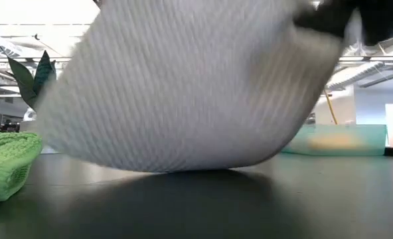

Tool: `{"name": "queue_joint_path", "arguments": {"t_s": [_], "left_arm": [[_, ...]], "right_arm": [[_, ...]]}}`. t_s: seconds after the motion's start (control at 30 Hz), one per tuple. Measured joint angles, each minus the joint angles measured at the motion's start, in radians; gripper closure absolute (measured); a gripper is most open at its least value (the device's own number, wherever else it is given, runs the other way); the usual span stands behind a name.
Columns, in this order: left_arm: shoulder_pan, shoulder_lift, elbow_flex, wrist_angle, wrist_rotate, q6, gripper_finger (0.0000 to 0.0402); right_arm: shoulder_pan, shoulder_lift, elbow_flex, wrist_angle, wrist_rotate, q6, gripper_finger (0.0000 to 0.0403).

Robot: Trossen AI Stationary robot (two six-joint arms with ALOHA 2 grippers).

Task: Fold microfiber towels
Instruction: Fold the white microfiber cloth

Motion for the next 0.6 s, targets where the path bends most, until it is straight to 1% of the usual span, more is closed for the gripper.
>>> {"name": "queue_joint_path", "arguments": {"t_s": [0.1, 0.17, 0.23, 0.3, 0.43, 0.5, 0.6], "left_arm": [[-0.015, -0.021, 0.000, -0.015, -0.057, -0.025, 0.0392], [-0.013, -0.022, 0.000, -0.037, -0.086, -0.060, 0.0392], [-0.001, -0.022, 0.000, -0.095, -0.118, -0.108, 0.0384], [0.020, -0.022, 0.000, -0.161, -0.147, -0.158, 0.0378], [0.067, -0.022, 0.000, -0.282, -0.195, -0.228, 0.0386], [0.093, -0.022, 0.000, -0.327, -0.234, -0.234, 0.0393], [0.141, -0.022, -0.001, -0.396, -0.279, -0.232, 0.0389]], "right_arm": [[-0.005, -0.116, 0.033, -0.156, -0.010, 0.131, 0.0397], [-0.025, -0.165, 0.066, -0.259, -0.062, 0.233, 0.0397], [-0.059, -0.203, 0.092, -0.351, -0.121, 0.300, 0.0397], [-0.100, -0.216, 0.099, -0.424, -0.155, 0.322, 0.0398], [-0.203, -0.211, 0.097, -0.499, -0.160, 0.352, 0.0398], [-0.257, -0.204, 0.097, -0.529, -0.161, 0.331, 0.0397], [-0.343, -0.193, 0.097, -0.545, -0.161, 0.271, 0.0397]]}}
